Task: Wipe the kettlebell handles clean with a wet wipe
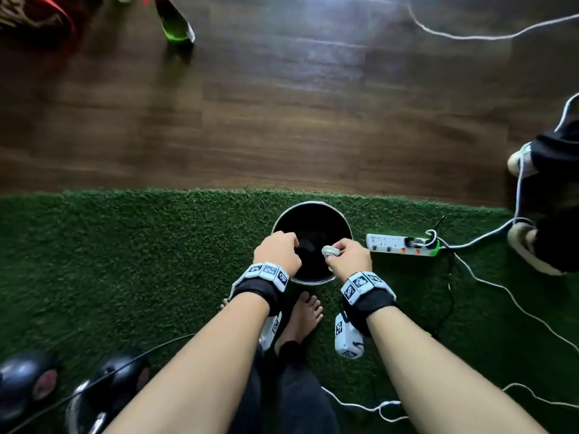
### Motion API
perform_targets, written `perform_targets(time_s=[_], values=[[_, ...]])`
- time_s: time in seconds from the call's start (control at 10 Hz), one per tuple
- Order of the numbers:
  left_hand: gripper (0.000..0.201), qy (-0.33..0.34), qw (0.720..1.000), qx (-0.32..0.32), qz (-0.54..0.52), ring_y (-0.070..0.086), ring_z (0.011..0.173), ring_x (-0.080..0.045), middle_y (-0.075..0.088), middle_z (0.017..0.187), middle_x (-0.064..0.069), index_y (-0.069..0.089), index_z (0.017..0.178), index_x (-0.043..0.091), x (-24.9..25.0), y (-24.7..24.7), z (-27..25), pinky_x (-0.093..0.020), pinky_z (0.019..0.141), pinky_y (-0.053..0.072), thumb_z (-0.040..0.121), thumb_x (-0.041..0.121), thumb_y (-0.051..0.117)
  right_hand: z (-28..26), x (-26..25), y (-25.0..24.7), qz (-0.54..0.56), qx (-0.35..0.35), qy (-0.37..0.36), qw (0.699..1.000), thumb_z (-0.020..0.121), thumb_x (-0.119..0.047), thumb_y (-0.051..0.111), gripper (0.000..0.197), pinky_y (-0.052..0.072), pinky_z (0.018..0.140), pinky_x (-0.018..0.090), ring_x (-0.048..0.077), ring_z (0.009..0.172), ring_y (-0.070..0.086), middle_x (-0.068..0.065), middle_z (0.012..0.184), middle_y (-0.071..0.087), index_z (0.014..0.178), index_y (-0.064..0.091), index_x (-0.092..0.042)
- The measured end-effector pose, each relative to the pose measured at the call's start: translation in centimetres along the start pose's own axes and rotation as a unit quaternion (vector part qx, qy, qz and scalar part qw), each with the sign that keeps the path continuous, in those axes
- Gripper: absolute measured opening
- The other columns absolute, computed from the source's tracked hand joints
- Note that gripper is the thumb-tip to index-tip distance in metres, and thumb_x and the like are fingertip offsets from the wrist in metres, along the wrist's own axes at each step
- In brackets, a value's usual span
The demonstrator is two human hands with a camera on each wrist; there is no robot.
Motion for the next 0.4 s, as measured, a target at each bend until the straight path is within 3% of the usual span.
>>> perform_targets(time_s=[0.2,0.4], values=[[0.038,-0.001,0.999,-0.029,0.023,0.06,0.118,-0.031,0.061,0.129,-0.006,0.065,0.124,0.023,-1.4,3.0,2.7,-0.042,0.096,0.05,0.088,0.017,0.059,4.6,0.2,3.5,-0.004,-0.032,0.023,0.999,0.082,-0.018,0.072,0.043,0.053,0.097,0.034,0.029,0.112,0.067,0.01,0.121,0.071,0.125,0.068,-0.024],[0.036,-0.001,1.0,-0.002,0.012,0.062,0.115,-0.031,0.063,0.126,-0.006,0.066,0.121,0.024,-2.1,0.8,2.2,-0.042,0.094,0.052,0.087,0.017,0.059,4.0,-0.9,3.2,-0.011,-0.041,0.005,0.999,0.082,-0.013,0.069,0.045,0.05,0.101,0.029,0.023,0.118,0.064,0.003,0.126,0.07,0.126,0.069,-0.023]])
Point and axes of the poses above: each hand's wrist, its own z-axis towards the middle knuckle, its own y-axis out of the palm, x = y × z, the point moved 4 cm from there along z, towards the middle knuckle
